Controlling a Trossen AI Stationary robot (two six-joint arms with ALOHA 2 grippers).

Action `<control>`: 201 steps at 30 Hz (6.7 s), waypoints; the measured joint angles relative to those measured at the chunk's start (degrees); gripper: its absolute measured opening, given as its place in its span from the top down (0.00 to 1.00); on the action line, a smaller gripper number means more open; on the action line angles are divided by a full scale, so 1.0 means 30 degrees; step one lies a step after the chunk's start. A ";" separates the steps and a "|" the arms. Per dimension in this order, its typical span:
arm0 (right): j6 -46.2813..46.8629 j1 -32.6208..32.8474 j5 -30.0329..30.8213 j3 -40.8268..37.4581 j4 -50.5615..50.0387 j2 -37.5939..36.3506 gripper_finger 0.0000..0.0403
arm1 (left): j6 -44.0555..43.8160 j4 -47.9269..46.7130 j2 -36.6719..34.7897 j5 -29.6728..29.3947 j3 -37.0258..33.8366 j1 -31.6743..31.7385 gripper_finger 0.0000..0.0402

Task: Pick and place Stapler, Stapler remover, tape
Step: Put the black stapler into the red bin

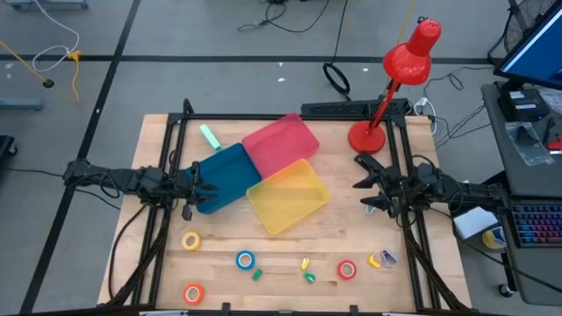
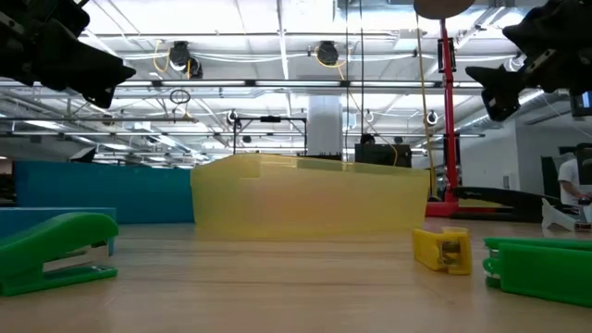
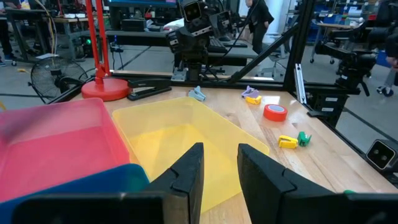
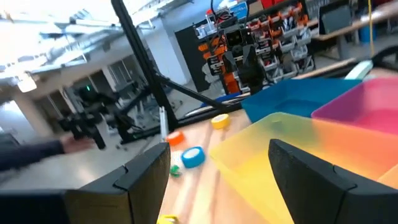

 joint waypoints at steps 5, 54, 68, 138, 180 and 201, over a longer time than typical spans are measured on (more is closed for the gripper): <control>0.0904 -0.0003 0.0010 0.0000 0.0228 0.0000 0.35 | 0.0220 0.0035 0.0004 -0.0117 0.0000 -0.0006 0.76; -0.0311 -0.0747 0.7153 1.2943 -1.1980 1.2564 0.35 | -0.4877 0.6639 0.0001 -0.5513 0.0000 -0.0003 0.76; 0.1912 -0.4691 0.7489 1.5198 -2.1066 1.5857 0.35 | -0.4911 0.6508 0.0004 -0.5520 0.0001 0.0001 0.76; -0.2900 -1.1803 0.7446 1.0765 -2.0866 2.5492 0.35 | -0.5436 0.6522 -0.0004 -0.6642 0.0007 0.0001 0.76; -0.1520 -1.1795 0.6939 1.0557 -1.9859 2.5492 0.35 | -0.6452 0.6529 0.0004 -0.6642 0.0002 -0.0001 0.76; 0.0149 -1.1715 0.6867 1.0418 -1.9944 2.5444 0.66 | -0.6368 0.6529 -0.0003 -0.6642 0.0000 -0.0006 0.76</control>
